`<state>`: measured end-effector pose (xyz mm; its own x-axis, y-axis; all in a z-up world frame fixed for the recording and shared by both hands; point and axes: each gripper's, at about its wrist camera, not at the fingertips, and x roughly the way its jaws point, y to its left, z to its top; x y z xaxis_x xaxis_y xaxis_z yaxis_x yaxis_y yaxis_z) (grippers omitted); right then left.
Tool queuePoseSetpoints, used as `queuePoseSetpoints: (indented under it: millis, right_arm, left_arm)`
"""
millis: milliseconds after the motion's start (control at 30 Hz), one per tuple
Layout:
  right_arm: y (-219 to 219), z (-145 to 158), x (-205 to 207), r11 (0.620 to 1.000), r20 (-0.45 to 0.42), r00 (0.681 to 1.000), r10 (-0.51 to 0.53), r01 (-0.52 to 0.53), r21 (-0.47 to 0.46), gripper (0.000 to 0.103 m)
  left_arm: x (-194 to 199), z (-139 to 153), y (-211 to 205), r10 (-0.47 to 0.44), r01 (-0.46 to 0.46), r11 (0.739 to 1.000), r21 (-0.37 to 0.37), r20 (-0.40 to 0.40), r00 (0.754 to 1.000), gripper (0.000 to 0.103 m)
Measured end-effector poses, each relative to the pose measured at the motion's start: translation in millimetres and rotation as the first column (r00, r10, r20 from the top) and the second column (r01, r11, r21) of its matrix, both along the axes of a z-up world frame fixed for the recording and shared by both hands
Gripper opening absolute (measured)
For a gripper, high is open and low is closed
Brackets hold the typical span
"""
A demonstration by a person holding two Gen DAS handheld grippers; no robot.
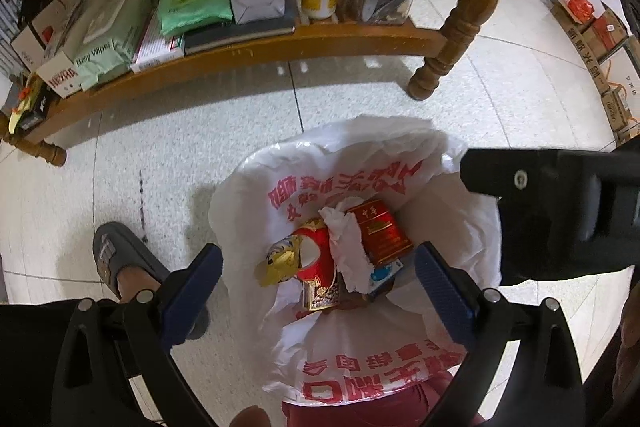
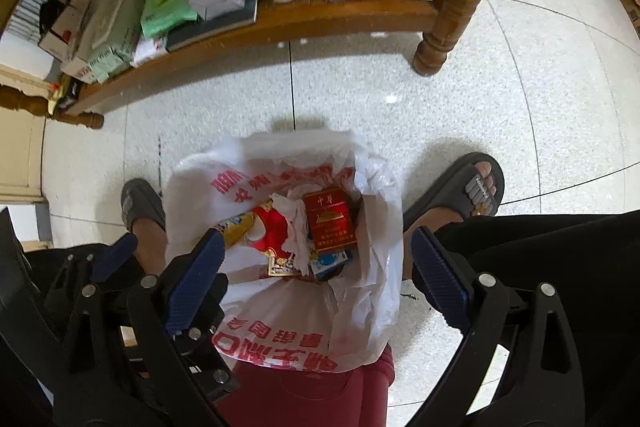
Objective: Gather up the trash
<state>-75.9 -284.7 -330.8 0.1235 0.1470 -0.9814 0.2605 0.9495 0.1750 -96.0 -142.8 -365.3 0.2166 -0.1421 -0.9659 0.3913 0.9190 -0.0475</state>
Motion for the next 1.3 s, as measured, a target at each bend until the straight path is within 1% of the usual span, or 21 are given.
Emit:
queuePoseSetpoints:
  millis: [167,400,500,700,767,867,1000,1100,1200,1267,1300]
  right_arm:
    - [-5,23,-2,1.000,0.045,0.999,-0.005,0.005,0.004,0.092]
    - [-14,61,-10,1.000,0.116,0.993,-0.017,0.017,0.001,0.093]
    - [-17,79,-12,1.000,0.152,0.988,-0.026,0.025,0.005,0.093]
    - [-21,121,-12,1.000,0.243,0.970,-0.027,0.026,0.009,0.093]
    - [-19,138,-11,1.000,0.280,0.960,-0.010,0.012,-0.006,0.093]
    - [-14,164,-8,0.999,0.338,0.941,0.022,-0.011,-0.033,0.093]
    - [-10,197,-4,0.998,0.398,0.916,0.055,-0.038,-0.049,0.093]
    - [-6,221,-1,0.996,0.436,0.897,0.080,-0.058,-0.064,0.093]
    - [-2,243,1,0.994,0.474,0.874,0.103,-0.071,-0.085,0.093]
    - [-1,259,3,0.992,0.500,0.858,0.115,-0.078,-0.095,0.093]
    - [0,267,3,0.991,0.516,0.848,0.124,-0.079,-0.108,0.093]
  left_arm:
    - [-3,19,-4,-0.020,0.021,1.000,-0.018,0.037,0.999,0.094]
    - [-4,49,-11,-0.033,0.040,0.996,-0.082,0.085,0.996,0.094]
    - [-3,65,-10,-0.027,0.040,0.992,-0.117,0.109,0.994,0.094]
    - [-1,97,-4,-0.007,0.034,0.987,-0.155,0.174,0.985,0.094]
    - [0,111,-2,-0.004,0.037,0.988,-0.149,0.216,0.976,0.094]
    - [2,132,-1,-0.007,0.041,0.993,-0.113,0.286,0.958,0.094]
    - [11,158,7,0.020,0.012,0.995,-0.097,0.329,0.944,0.094]
    - [21,181,12,0.059,-0.028,0.995,-0.091,0.360,0.931,0.095]
    - [28,201,19,0.102,-0.059,0.991,-0.124,0.379,0.920,0.095]
    - [33,218,24,0.131,-0.078,0.986,-0.144,0.402,0.906,0.095]
    - [35,228,26,0.143,-0.088,0.985,-0.149,0.424,0.894,0.095]
